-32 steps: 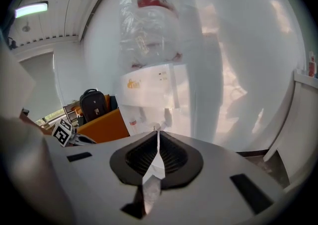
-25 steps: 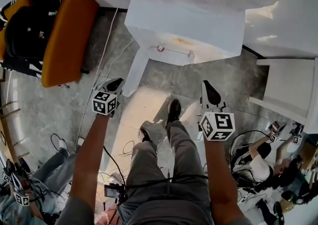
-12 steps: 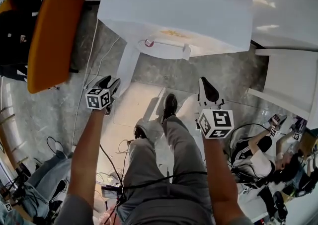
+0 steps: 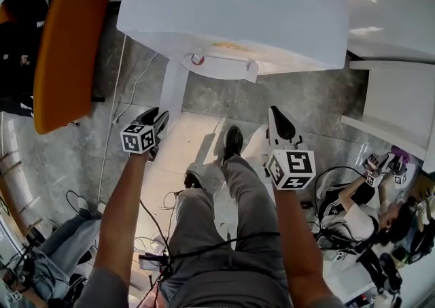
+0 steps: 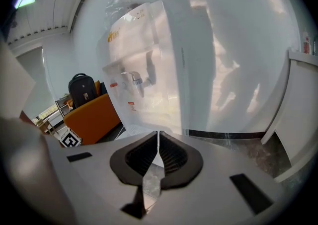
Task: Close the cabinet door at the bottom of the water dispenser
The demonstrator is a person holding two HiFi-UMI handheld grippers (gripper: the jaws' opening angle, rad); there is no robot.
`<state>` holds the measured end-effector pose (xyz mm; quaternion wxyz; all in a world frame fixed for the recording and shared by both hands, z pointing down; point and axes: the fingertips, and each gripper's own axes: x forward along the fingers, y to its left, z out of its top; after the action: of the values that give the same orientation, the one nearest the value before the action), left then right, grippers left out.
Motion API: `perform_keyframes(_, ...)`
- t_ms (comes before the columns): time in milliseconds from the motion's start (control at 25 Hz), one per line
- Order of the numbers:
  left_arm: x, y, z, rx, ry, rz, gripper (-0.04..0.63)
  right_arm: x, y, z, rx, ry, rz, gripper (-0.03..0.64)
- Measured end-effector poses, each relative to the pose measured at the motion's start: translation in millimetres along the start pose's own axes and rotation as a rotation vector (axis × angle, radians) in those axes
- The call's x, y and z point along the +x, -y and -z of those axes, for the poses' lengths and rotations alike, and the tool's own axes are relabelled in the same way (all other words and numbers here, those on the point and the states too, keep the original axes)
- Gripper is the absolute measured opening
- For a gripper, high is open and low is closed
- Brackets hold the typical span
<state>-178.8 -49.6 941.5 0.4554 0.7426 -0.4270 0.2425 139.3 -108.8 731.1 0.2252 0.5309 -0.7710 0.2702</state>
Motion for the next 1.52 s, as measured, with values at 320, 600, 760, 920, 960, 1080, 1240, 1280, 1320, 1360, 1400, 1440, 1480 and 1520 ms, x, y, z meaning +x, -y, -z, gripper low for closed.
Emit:
perform_keyframes(320,17,41,8,-0.045,0.015,0.085,0.143,-1,6,4,0.018,-0.007,0.007,0.032)
perform_keyframes(600,42,80,8,0.002,-0.005,0.172,0.126,-8,19,12,0.035,-0.018,0.034,0.032)
perform_keyframes(760,56,98,3,0.079,-0.025,0.216,0.123,-8,30,11,0.043,-0.013,0.047,0.032)
perform_keyframes(920,67,115,-4,0.126,-0.014,0.245,0.124,-9,35,9,0.045,-0.012,0.056,0.032)
perform_keyframes(960,71,119,-7,0.145,-0.01,0.25,0.124,-9,37,10,0.046,-0.012,0.06,0.032)
perform_keyframes(1080,85,130,-13,0.239,-0.006,0.244,0.112,-10,45,13,0.048,-0.013,0.073,0.032)
perform_keyframes(1240,103,139,-27,0.352,0.004,0.207,0.069,-12,56,15,0.051,-0.015,0.089,0.032)
perform_keyframes(1280,107,142,-31,0.366,0.01,0.199,0.066,-12,59,15,0.051,-0.015,0.091,0.032)
perform_keyframes(1320,111,145,-36,0.373,0.019,0.193,0.064,-13,62,15,0.05,-0.016,0.092,0.032)
perform_keyframes(1360,115,148,-40,0.375,0.03,0.187,0.064,-13,65,15,0.05,-0.017,0.093,0.032)
perform_keyframes(1400,119,151,-44,0.373,0.042,0.181,0.063,-13,67,15,0.049,-0.019,0.094,0.032)
perform_keyframes(1440,123,153,-47,0.368,0.055,0.174,0.052,-12,69,15,0.049,-0.021,0.095,0.032)
perform_keyframes(1480,127,154,-51,0.362,0.067,0.167,0.043,-11,71,16,0.048,-0.022,0.095,0.032)
perform_keyframes(1520,130,155,-54,0.358,0.079,0.156,0.043,-10,73,16,0.047,-0.023,0.097,0.032)
